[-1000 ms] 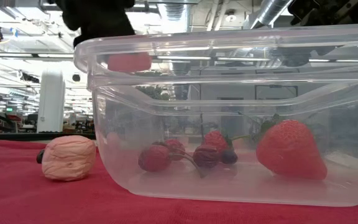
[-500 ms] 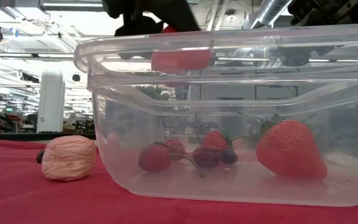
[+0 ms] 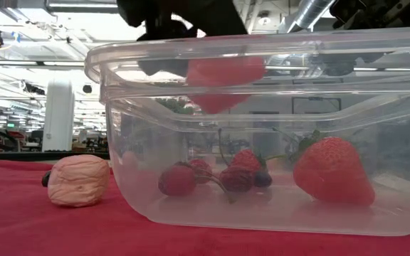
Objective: Pick and placing Produce into tupperware
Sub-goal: Put the apple into the transparent bin, then put the apricot into the transparent bin
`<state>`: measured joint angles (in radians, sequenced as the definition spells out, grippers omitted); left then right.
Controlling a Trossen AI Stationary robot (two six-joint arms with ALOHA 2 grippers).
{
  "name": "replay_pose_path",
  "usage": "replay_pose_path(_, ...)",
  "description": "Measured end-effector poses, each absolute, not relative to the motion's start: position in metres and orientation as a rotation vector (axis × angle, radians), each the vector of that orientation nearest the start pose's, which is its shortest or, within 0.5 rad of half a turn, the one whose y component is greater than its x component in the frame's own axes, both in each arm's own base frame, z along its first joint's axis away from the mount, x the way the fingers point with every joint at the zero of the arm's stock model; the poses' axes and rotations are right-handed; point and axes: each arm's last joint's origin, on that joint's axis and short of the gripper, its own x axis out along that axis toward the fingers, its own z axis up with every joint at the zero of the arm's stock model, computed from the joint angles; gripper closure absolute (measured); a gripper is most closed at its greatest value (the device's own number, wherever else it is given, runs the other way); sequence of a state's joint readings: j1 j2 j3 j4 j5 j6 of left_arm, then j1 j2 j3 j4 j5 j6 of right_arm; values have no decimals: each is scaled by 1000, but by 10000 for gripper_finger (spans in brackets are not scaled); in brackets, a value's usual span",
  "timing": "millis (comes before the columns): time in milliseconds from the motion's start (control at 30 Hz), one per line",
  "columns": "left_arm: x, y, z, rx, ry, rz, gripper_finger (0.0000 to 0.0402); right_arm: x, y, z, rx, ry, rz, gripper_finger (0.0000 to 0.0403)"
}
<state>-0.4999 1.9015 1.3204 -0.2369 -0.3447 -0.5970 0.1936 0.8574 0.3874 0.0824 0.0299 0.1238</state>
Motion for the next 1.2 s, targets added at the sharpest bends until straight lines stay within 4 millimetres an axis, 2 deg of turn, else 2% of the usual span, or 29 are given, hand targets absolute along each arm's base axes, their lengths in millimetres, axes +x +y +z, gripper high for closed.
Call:
replay_pose_path(400,357,-190,197,-195,765,133,121,179,34,209,79,394,138,326)
replay_pose_path(867,356,-192,197,-144,757,134,89,179,34,209,79,395,138,326)
replay_pose_path(1200,363,-191,203,-154,670,126,75,179,34,209,79,395,138,326)
